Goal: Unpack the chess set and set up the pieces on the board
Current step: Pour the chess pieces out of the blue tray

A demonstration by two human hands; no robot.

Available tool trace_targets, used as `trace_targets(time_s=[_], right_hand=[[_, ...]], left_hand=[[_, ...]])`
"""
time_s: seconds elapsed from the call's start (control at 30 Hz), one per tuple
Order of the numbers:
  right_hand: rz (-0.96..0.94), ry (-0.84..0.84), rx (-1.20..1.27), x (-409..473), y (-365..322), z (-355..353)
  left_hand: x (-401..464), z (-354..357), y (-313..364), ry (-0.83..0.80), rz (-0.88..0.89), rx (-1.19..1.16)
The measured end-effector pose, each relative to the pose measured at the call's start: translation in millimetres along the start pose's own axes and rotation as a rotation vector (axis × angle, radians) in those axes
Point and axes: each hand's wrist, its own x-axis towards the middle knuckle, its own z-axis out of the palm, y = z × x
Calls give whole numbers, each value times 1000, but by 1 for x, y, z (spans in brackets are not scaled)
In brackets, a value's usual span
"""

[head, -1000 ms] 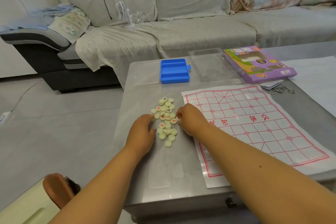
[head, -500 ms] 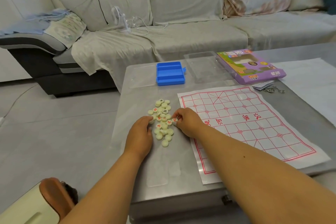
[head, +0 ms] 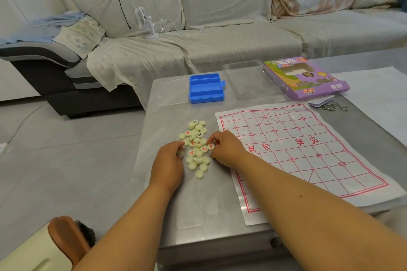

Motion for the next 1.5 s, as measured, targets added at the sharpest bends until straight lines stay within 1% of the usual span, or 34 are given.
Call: trace_targets(time_s=[0.27,0.47,0.67,0.8,0.9,0.97,1.03,1.1,1.2,1.37,1.4,1.5], right_hand=[[-55,53,-65,-6,-7,5],[-149,-4,-221,-6,-16,4],[-168,-47,-283,-22,-16,2],[-172,-84,-281,-36,-18,1],[-176,-99,-280,-43,-19,-5],[-162,-60,-253,-46,-19,-12],[-139,-2,-199,-48,-19,-17],[-135,9,-161,-50,-24,-15],[-191,-18,-168,-51,-35,-4],[-274,-73,-306,-44,-50,3],[-271,-94,-331,-41,-52,4],[-271,-189,-443,-36,-60,8]], left_hand=[[-4,-4,5,39,5,-4],[-14,-17,8,87,-112,-126],[-19,-36,12,21,-224,-174],[-21,-46,16,44,-223,-182],[-25,-44,12,-22,-244,-117],[-25,-43,12,-43,-221,-37],[-24,-41,14,-38,-152,37],[-24,-41,19,-91,-89,68],[-26,-35,23,-195,-16,137],[-23,-32,21,-207,82,209],[-22,-34,19,-212,83,206],[-19,-40,17,-195,1,139]])
